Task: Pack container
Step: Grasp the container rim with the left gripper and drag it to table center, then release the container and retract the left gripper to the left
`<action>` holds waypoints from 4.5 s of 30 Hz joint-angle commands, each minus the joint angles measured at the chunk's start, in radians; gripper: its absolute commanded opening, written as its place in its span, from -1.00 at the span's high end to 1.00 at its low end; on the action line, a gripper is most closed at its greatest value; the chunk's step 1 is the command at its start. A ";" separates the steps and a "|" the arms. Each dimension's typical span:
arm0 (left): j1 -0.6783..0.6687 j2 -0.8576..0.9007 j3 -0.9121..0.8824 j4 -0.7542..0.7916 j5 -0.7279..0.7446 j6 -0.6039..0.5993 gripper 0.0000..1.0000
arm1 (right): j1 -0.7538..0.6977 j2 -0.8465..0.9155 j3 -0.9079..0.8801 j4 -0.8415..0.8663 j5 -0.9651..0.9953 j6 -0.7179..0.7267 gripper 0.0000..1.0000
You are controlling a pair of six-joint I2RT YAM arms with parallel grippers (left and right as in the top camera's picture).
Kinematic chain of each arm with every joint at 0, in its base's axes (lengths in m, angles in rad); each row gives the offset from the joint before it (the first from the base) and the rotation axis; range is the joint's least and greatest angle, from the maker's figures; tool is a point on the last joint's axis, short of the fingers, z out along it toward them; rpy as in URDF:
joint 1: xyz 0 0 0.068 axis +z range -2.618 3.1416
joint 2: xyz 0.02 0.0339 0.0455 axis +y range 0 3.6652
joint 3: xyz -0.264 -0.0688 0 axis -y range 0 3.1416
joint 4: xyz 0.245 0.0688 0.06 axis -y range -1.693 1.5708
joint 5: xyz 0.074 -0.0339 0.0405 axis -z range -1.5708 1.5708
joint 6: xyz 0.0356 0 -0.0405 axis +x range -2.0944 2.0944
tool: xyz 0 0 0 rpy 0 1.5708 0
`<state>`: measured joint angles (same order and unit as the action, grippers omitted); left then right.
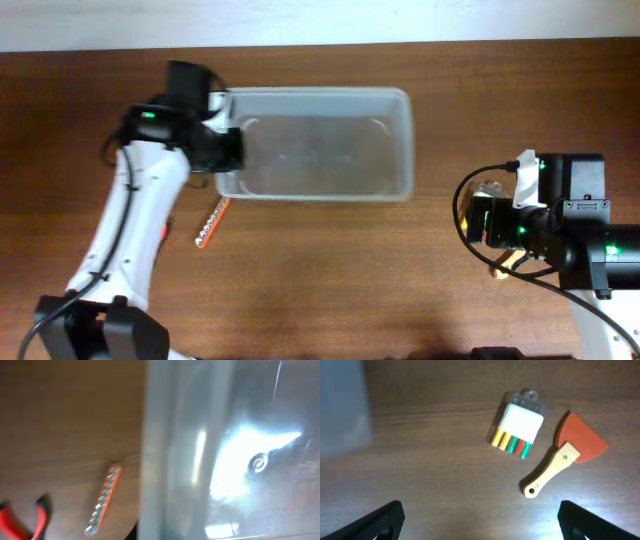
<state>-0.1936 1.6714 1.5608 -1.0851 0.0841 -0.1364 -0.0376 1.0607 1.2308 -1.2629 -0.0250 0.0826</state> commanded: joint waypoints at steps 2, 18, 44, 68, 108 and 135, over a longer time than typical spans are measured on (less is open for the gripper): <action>-0.098 -0.016 -0.055 0.053 -0.058 -0.054 0.97 | -0.055 -0.012 0.027 -0.034 0.021 0.012 -0.97; -0.118 -0.003 -0.367 0.299 -0.043 -0.094 0.97 | -0.193 0.000 0.027 -0.032 -0.023 0.031 -0.97; -0.118 0.087 -0.541 0.429 -0.110 -0.095 0.96 | -0.193 -0.001 0.027 -0.043 -0.024 0.031 -0.97; -0.118 0.088 -0.541 0.397 -0.108 -0.098 -0.08 | -0.193 0.000 0.027 -0.044 -0.024 0.031 -0.97; -0.118 0.048 -0.167 0.142 -0.189 -0.099 -0.33 | -0.193 0.000 0.027 -0.043 -0.027 0.031 -0.97; 0.652 -0.439 -0.175 -0.082 0.020 -0.071 -0.98 | -0.513 0.008 0.272 -0.217 -0.009 0.252 -0.97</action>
<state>0.3935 1.2057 1.4525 -1.1801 -0.0406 -0.2291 -0.4717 1.0531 1.4853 -1.4738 -0.0193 0.2626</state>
